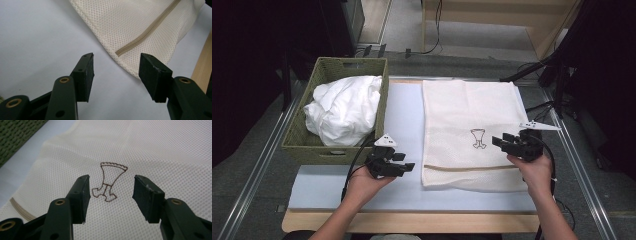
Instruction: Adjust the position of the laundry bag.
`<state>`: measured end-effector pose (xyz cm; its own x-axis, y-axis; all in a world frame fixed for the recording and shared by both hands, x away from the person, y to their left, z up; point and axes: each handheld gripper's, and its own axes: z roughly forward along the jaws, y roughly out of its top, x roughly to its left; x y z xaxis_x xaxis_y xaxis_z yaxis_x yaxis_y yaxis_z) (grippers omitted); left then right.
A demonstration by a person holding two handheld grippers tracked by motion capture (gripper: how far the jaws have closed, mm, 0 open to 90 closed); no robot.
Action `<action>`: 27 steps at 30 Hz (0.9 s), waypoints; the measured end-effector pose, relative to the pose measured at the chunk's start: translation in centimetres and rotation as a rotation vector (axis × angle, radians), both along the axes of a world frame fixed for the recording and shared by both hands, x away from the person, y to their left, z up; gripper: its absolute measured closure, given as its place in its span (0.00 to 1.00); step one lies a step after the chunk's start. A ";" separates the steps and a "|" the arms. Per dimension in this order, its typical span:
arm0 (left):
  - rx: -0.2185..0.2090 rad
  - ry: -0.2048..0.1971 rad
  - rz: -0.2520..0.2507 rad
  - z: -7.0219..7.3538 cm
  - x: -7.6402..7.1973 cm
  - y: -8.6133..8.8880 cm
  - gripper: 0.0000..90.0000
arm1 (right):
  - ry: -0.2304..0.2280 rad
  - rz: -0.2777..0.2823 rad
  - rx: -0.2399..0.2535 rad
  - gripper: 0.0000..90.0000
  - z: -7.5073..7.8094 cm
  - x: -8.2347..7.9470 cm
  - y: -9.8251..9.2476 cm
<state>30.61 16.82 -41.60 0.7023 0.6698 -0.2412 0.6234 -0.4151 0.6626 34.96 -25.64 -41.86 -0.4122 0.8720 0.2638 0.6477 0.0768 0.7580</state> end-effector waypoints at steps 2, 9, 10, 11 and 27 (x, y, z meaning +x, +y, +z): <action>-0.004 0.004 -0.001 0.0 0.0 0.0 0.51 | 0.002 0.001 -0.018 0.57 -0.1 -0.1 0.0; -0.001 0.011 -0.007 -0.1 0.1 -0.1 0.48 | -0.014 0.016 -0.070 0.56 -0.6 -0.1 0.4; -0.001 0.011 -0.007 -0.1 0.1 -0.1 0.48 | -0.014 0.017 -0.079 0.56 -0.7 -0.2 0.4; 0.001 0.008 -0.007 -0.1 0.1 -0.1 0.48 | -0.013 0.014 -0.087 0.58 -0.7 -0.2 0.3; 0.007 0.010 -0.005 -0.2 0.1 0.0 0.47 | -0.044 -0.012 -0.022 0.67 0.6 -0.7 -0.8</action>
